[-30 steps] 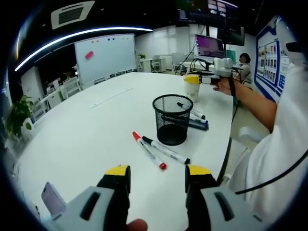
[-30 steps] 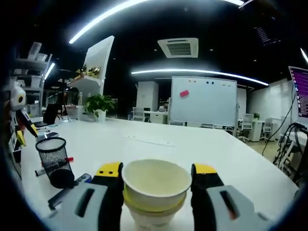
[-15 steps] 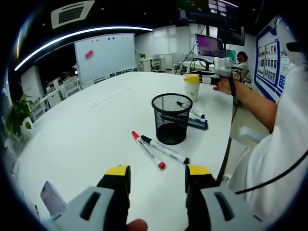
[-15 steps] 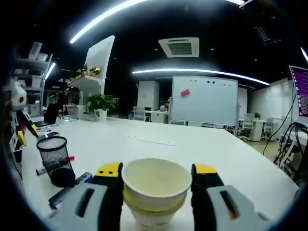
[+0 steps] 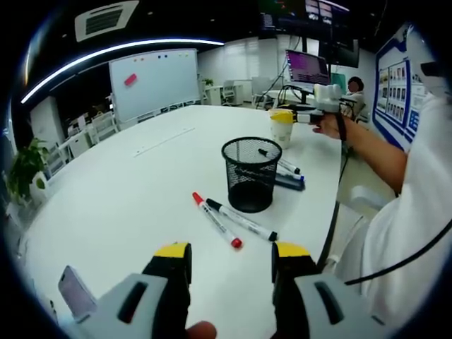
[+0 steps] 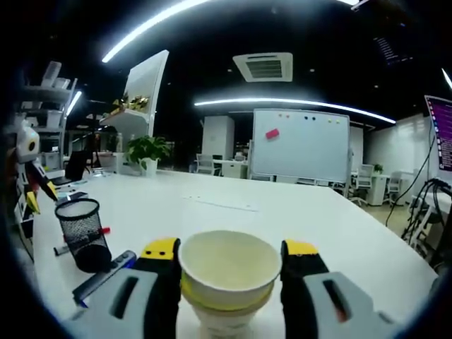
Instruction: Place the scattered laser pointers and whiteboard markers into the pen holder and stack the scattered paper cups together
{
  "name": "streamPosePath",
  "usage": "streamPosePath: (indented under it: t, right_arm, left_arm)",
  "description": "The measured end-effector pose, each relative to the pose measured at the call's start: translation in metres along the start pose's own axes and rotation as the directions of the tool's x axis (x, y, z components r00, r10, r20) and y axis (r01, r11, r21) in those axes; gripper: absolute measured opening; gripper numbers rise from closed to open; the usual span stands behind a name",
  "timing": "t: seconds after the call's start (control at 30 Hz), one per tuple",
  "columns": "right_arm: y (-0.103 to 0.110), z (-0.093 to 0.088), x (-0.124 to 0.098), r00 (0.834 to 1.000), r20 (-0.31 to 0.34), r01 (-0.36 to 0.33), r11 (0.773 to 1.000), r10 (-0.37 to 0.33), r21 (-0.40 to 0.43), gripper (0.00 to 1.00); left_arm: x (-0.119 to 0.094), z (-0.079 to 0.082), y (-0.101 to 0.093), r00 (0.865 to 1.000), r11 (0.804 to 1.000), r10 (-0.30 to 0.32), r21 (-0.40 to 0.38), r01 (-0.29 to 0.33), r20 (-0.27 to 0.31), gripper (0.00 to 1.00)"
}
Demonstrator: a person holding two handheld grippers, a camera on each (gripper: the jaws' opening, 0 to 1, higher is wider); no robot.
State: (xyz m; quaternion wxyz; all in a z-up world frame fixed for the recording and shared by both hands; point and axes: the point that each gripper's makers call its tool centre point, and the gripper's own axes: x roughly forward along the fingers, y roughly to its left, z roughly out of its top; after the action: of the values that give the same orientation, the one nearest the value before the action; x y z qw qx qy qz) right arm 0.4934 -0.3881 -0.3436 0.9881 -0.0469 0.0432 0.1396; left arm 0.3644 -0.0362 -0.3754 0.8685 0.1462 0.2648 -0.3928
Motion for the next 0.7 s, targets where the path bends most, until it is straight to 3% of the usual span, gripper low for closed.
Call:
streamPosePath:
  t: [0.7]
  right_arm:
    - [-0.0032, -0.0025, 0.0012, 1.000, -0.016, -0.005, 1.000, 0.005, 0.003, 0.59]
  left_arm:
    - [-0.0003, 0.0007, -0.0014, 1.000, 1.000, 0.000, 0.003, 0.000, -0.001, 0.46]
